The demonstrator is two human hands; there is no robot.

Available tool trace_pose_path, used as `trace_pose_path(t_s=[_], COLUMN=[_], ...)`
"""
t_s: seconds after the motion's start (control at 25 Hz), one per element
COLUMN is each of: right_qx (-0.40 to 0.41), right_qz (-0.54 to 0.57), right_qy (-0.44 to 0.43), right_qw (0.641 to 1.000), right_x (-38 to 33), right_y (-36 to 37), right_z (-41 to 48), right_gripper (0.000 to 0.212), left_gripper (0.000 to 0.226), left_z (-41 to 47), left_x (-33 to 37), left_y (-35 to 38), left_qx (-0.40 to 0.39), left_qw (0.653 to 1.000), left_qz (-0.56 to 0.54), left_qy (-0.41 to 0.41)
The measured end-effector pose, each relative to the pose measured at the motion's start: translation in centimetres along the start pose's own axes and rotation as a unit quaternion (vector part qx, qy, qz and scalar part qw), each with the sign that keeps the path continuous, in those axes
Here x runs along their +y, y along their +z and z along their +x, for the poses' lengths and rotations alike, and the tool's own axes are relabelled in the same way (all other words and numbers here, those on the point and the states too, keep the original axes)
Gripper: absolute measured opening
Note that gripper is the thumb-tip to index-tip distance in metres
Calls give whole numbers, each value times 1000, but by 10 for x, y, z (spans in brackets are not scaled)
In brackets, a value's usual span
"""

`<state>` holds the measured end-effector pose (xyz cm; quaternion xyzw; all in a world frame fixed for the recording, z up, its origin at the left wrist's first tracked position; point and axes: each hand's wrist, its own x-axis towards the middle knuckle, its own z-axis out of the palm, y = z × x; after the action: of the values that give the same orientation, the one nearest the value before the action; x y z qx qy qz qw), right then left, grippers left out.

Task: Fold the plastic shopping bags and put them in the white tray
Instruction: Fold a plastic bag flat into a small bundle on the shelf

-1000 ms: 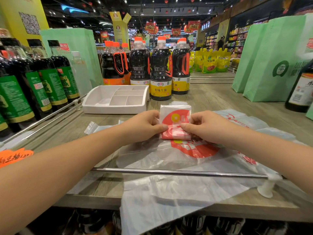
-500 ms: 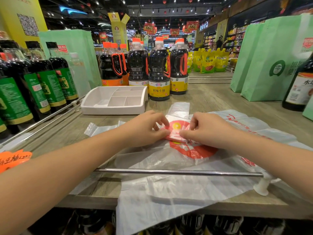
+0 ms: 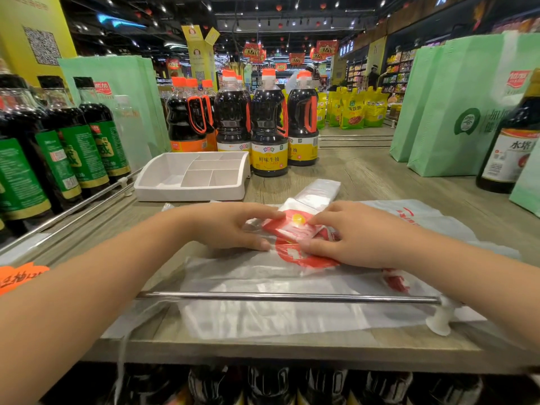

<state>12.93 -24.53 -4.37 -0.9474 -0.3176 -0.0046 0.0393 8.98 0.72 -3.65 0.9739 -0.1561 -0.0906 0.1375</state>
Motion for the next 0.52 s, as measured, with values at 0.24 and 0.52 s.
trace_pose_path(t_s=[0.24, 0.52], right_qx=[23, -13], right_qz=[-12, 7], right_qy=[6, -46], right_qw=[1000, 999], right_x=[-7, 3], right_y=[-3, 1], right_z=[4, 10], right_gripper=[68, 88], left_gripper=[47, 39], left_z=[4, 2], left_x=[-9, -6], left_y=[4, 9], left_qx=[-4, 105], left_qw=[1000, 993], left_qz=[-23, -45], left_qy=[-6, 18])
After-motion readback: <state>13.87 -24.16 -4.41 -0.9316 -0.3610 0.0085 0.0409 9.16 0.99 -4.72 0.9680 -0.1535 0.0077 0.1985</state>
